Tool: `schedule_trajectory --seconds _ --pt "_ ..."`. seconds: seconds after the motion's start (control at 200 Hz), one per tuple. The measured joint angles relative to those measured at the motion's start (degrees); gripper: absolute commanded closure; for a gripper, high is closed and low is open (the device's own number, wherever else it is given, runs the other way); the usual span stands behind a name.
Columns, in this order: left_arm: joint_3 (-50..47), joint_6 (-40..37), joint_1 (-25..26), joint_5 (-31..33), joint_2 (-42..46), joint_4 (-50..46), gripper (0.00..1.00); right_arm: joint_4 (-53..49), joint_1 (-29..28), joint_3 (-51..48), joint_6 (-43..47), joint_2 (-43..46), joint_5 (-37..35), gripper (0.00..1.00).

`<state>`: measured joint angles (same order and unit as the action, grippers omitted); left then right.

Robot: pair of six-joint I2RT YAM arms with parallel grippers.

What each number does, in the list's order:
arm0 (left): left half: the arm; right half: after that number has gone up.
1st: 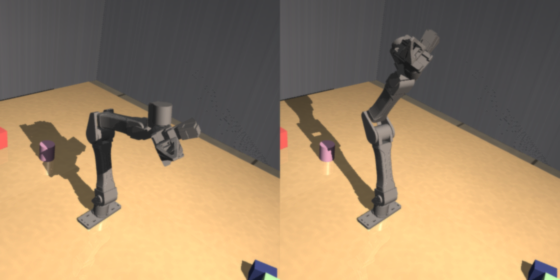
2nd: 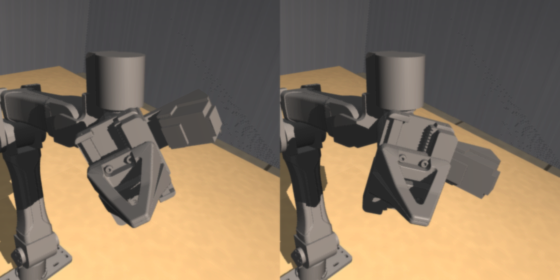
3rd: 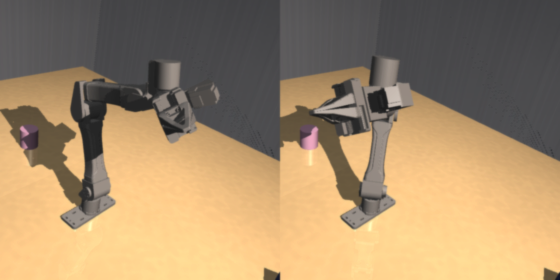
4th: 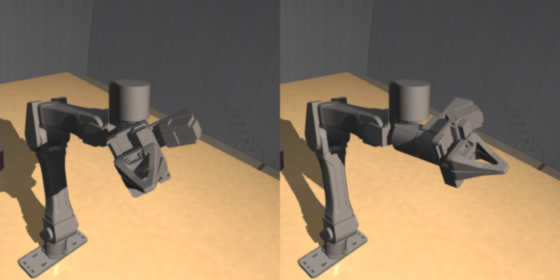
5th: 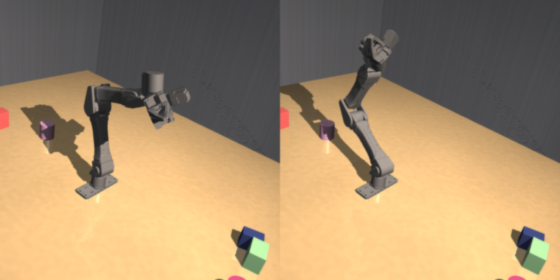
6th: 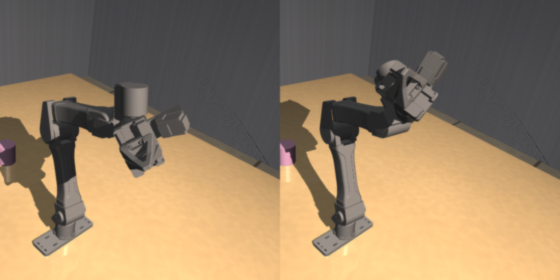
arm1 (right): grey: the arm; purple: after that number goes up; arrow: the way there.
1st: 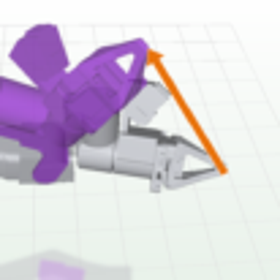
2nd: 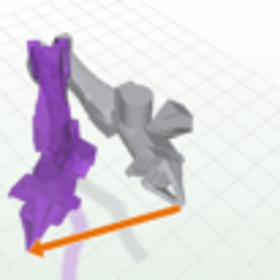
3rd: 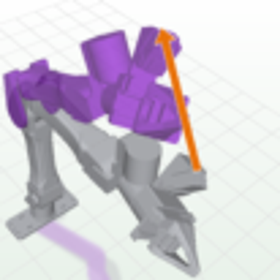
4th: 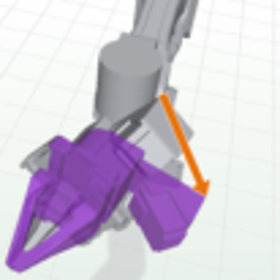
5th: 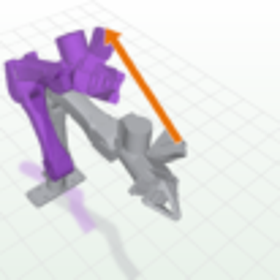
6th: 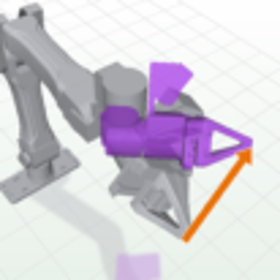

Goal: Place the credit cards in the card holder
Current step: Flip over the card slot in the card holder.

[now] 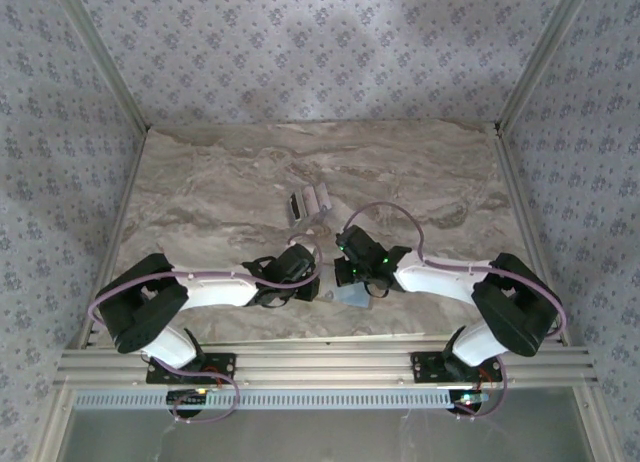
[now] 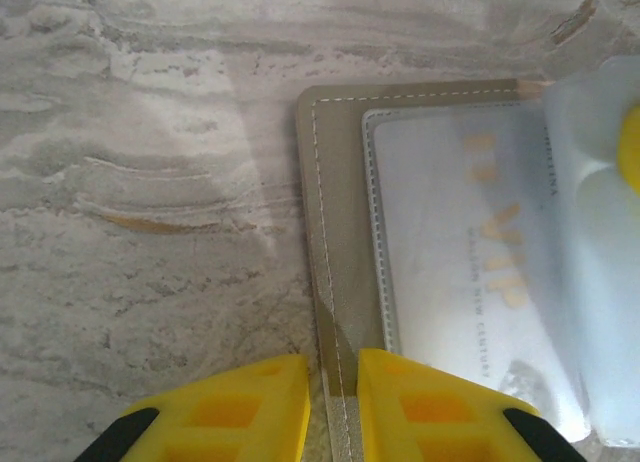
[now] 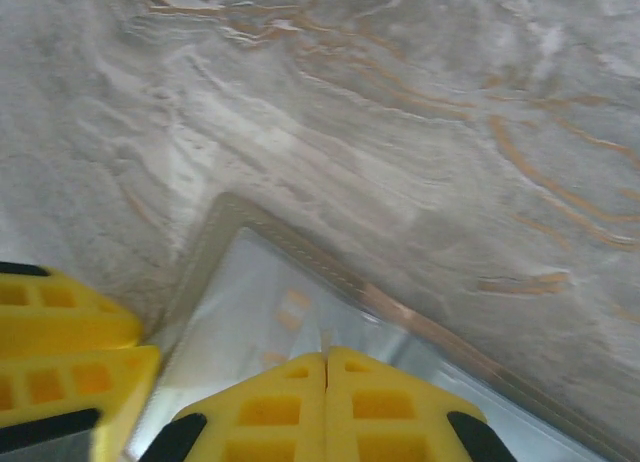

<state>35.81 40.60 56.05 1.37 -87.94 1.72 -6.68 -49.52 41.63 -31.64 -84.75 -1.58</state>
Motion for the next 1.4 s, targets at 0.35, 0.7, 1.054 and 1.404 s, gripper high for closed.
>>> schedule_trajectory --seconds 0.35,0.7,1.054,1.404 --pt "-1.18 1.49 0.0 0.0 0.11 2.38 0.78 6.25 -0.11 0.66 -1.49 -6.71 6.1 0.82" --pt "-4.74 2.56 -1.22 -1.97 1.4 7.85 0.76 7.93 0.79 0.81 -1.99 -6.86 8.07 0.48" --pt "-6.47 2.58 -2.6 -4.87 1.7 11.39 0.76 12.15 1.29 -0.9 -3.58 -0.26 16.72 0.4" --pt "-7.89 2.58 -3.69 -6.93 2.49 13.31 0.75 10.43 0.02 -1.31 -3.69 4.92 17.64 0.5"
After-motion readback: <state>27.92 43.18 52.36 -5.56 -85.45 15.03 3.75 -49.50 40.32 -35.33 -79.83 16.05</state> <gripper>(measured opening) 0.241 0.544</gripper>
